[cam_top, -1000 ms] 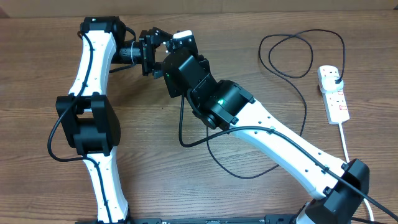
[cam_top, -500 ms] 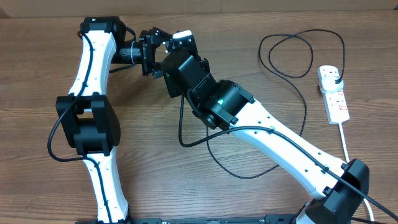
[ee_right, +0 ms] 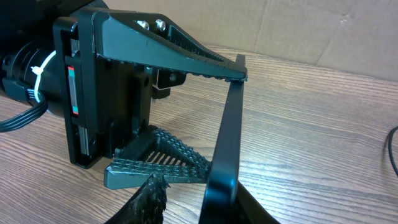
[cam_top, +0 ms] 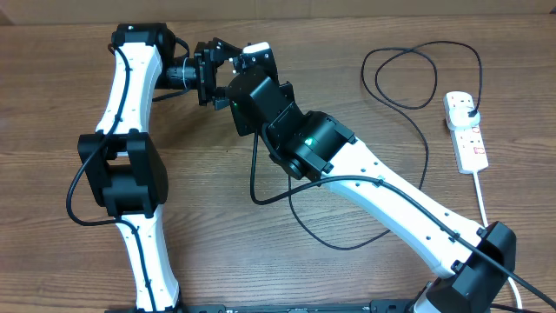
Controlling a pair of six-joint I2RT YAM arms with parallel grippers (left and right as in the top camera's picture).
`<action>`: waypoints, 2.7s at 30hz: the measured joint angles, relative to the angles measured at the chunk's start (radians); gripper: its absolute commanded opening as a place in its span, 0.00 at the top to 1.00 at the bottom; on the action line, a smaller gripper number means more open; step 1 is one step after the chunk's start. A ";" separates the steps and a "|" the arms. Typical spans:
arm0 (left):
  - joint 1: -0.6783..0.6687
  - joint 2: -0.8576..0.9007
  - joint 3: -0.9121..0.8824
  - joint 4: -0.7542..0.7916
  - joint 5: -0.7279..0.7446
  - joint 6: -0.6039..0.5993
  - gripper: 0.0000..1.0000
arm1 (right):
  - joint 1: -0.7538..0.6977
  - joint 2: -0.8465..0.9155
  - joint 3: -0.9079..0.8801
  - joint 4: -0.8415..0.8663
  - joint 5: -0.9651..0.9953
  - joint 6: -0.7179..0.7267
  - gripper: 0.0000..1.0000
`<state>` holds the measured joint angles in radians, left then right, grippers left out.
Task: Plug charger to phone and switch on socket
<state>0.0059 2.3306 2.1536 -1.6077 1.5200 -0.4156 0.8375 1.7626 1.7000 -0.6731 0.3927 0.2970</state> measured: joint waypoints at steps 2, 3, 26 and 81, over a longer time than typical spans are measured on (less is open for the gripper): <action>0.000 0.000 0.000 0.000 0.000 0.000 0.43 | 0.000 0.000 0.000 0.000 0.001 0.003 0.72; 0.000 0.000 0.000 0.000 0.000 0.000 0.43 | 0.000 0.000 0.000 0.000 0.003 0.003 0.73; 0.001 0.000 0.000 0.004 0.007 0.000 0.43 | 0.000 0.000 0.000 -0.002 0.049 0.023 0.89; 0.000 0.000 0.007 0.074 0.037 -0.115 0.65 | -0.012 0.005 0.000 -0.002 0.138 1.501 0.96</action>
<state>0.0059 2.3306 2.1609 -1.5333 1.5574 -0.5304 0.8253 1.7672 1.7000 -0.6746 0.5312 1.7977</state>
